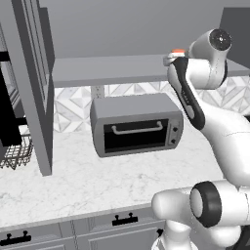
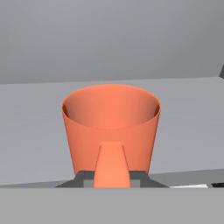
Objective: Gather all objects into one cabinet and sort the glasses and bowls to opposite sides.
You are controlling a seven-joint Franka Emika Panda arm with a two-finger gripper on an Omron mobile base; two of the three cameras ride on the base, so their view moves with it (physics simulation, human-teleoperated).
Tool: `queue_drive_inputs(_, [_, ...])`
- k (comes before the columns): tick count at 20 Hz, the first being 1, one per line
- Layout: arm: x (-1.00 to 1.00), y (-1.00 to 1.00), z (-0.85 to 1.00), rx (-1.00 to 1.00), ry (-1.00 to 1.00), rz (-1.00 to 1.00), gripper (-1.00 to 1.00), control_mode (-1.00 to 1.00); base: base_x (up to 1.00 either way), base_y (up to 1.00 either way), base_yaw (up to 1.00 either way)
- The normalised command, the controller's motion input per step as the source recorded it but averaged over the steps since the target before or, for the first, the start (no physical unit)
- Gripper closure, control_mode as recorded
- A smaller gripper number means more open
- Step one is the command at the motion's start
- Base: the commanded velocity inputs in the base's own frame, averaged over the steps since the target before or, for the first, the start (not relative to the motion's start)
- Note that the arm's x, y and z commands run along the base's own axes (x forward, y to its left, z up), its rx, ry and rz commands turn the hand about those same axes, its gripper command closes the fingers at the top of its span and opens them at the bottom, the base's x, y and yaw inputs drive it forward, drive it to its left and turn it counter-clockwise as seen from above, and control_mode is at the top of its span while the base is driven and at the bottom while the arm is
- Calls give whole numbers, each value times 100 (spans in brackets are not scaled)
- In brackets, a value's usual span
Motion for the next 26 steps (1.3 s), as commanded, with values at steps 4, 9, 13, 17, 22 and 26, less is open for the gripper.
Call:
queue_drive_inputs(4, [-64, -7, 10, 0, 0, 0, 100, -100, 0, 0, 0])
queue_drive_inputs(9, [-68, -16, 20, 0, 0, 0, 100, -100, 0, 0, 0])
queue_drive_inputs(13, [-89, -12, 21, 0, 0, 0, 100, -100, 0, 0, 0])
queue_drive_inputs(17, [-100, 0, 19, 0, 0, 1, 100, -100, 0, 0, 0])
queue_drive_inputs(22, [-100, 41, 8, -3, 0, 8, 100, -100, 0, 0, 0])
queue_drive_inputs(26, [-96, 55, 8, -2, 0, 9, 100, -100, 0, 0, 0])
